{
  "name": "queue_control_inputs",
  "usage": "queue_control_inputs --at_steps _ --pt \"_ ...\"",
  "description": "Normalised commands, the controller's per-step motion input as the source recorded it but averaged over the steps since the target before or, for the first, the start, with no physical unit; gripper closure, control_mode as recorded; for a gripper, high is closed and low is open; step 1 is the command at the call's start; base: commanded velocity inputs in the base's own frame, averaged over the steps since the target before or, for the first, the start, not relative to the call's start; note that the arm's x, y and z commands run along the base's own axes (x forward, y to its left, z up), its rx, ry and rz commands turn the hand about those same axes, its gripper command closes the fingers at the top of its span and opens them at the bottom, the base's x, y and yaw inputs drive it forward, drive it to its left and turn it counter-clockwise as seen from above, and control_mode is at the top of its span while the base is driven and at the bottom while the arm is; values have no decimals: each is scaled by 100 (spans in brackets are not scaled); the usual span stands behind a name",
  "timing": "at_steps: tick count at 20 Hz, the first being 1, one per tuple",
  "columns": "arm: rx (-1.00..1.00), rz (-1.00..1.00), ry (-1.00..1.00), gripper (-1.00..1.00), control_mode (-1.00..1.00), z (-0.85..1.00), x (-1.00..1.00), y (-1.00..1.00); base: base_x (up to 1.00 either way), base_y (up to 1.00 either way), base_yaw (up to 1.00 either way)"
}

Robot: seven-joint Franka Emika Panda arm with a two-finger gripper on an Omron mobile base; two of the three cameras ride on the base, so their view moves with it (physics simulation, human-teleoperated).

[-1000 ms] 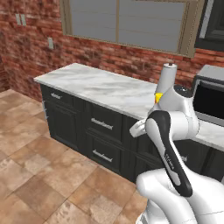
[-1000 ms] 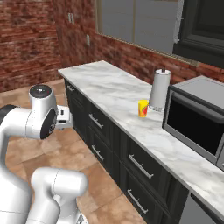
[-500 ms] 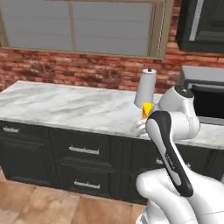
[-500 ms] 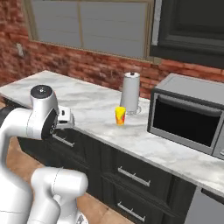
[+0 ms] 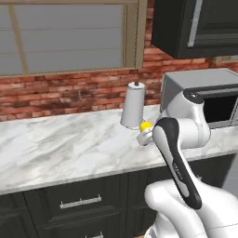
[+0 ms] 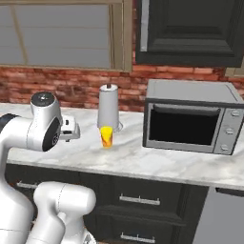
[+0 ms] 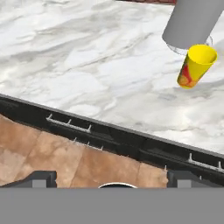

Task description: Place the pitcher and cup on the dining counter for serving.

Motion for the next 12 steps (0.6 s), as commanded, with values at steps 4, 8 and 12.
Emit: queue_control_inputs --at_steps 4,8,12 --pt "0 0 0 -100 100 0 0 0 35 0 -55" --pt "0 0 0 -100 100 0 0 0 12 -1 -3" --pt "0 0 0 -100 100 0 0 0 85 0 -8"
